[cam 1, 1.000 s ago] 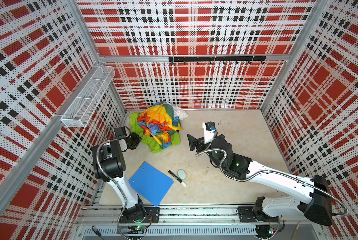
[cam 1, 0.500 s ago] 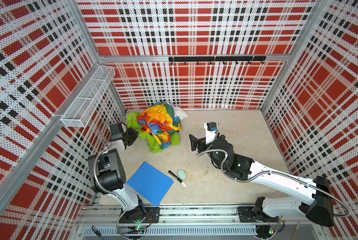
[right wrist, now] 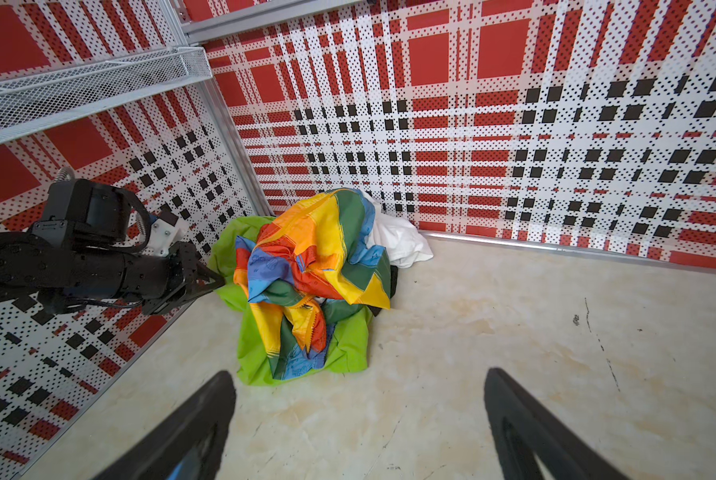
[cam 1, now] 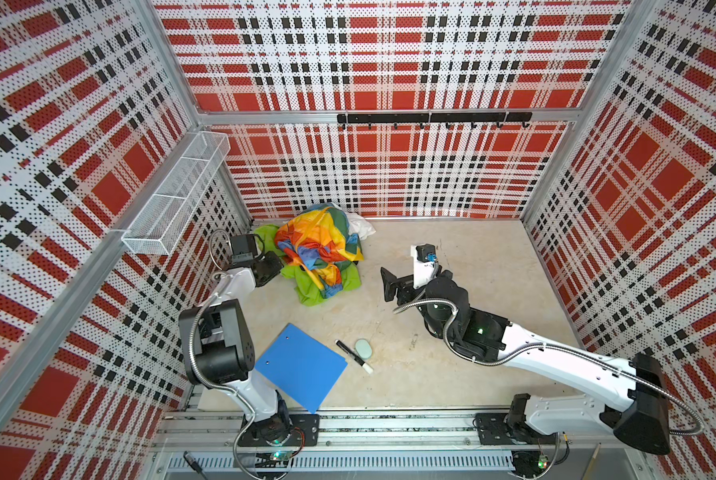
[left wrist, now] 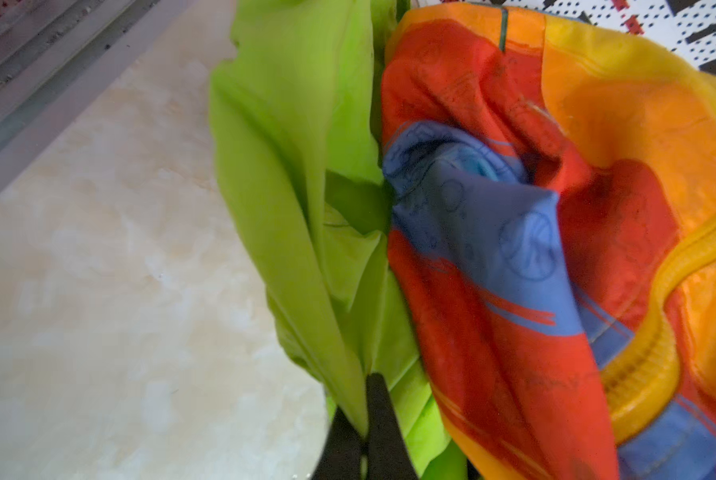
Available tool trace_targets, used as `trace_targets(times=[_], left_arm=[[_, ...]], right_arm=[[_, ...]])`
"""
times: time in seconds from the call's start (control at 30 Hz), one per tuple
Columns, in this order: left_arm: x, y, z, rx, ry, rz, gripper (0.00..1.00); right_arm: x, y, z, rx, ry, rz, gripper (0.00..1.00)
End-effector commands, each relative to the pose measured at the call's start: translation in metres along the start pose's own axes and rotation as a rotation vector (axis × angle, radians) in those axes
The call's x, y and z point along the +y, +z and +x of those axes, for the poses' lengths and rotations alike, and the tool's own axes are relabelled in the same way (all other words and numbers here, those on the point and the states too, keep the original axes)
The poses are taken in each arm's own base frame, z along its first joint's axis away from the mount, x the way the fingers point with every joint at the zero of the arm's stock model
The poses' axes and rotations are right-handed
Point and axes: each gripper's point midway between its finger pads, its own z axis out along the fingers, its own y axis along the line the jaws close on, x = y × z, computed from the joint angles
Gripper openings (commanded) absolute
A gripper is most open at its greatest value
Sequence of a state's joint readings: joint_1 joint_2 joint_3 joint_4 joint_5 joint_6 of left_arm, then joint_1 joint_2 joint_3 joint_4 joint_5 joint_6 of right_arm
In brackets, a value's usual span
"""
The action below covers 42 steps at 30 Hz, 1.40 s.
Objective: Pick out a specific cloth from the pile
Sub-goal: 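Lift the lime-green shirt high with the left gripper, pulling it from the pile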
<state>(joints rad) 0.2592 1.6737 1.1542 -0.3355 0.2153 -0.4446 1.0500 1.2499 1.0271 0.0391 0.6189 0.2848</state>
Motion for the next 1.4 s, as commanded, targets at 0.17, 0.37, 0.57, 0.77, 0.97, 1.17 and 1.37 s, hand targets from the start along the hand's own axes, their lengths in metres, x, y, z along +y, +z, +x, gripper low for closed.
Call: trace_targets(times=[0.17, 0.37, 0.57, 0.77, 0.97, 1.17, 1.37], left_arm=[[-0.030, -0.064, -0.053, -0.166, 0.087, 0.032, 0.00], [-0.051, -0.093, -0.073, -0.249, 0.110, 0.064, 0.00], [-0.071, -0.110, -0.094, -0.286, 0.126, 0.108, 0.00], [-0.087, -0.128, -0.114, -0.335, 0.129, 0.141, 0.00], [-0.100, -0.154, -0.132, -0.385, 0.135, 0.162, 0.00], [-0.111, -0.182, -0.145, -0.466, 0.133, 0.197, 0.00], [-0.129, -0.214, -0.158, -0.544, 0.139, 0.259, 0.00]], right_arm=[[0.003, 0.000, -0.008, -0.016, 0.011, 0.004, 1.00], [0.010, -0.001, -0.010, -0.017, 0.002, -0.035, 1.00], [0.013, 0.000, -0.009, -0.009, 0.001, -0.046, 1.00], [0.016, 0.003, -0.004, 0.012, -0.010, -0.051, 1.00], [0.018, 0.006, 0.003, 0.031, -0.018, -0.057, 1.00], [0.021, 0.009, 0.009, 0.050, -0.027, -0.067, 1.00], [0.022, 0.011, 0.015, 0.063, -0.023, -0.068, 1.00]])
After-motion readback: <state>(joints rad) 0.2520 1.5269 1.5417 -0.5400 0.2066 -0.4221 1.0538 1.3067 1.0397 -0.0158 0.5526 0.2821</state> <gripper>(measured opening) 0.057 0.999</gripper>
